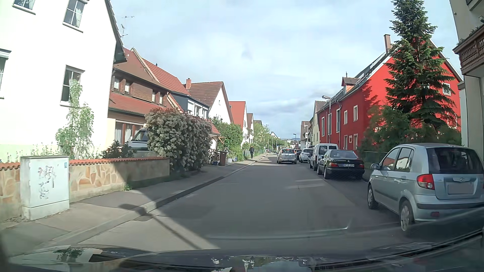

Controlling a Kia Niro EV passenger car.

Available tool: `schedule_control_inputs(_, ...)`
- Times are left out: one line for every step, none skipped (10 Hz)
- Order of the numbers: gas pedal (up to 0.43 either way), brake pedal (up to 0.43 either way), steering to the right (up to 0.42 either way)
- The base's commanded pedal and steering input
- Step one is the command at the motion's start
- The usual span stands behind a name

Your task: Follow the waypoints while adhering to traffic rules and regulations

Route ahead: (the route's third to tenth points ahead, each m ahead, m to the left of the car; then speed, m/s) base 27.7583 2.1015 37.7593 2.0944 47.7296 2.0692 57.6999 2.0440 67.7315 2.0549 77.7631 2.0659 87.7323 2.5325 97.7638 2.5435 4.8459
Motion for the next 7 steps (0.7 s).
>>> schedule_control_inputs(0.000,0.000,0.098)
schedule_control_inputs(0.000,0.000,0.098)
schedule_control_inputs(0.000,0.000,0.096)
schedule_control_inputs(0.000,0.000,0.090)
schedule_control_inputs(0.000,0.000,0.084)
schedule_control_inputs(0.000,0.000,0.078)
schedule_control_inputs(0.000,0.000,0.074)
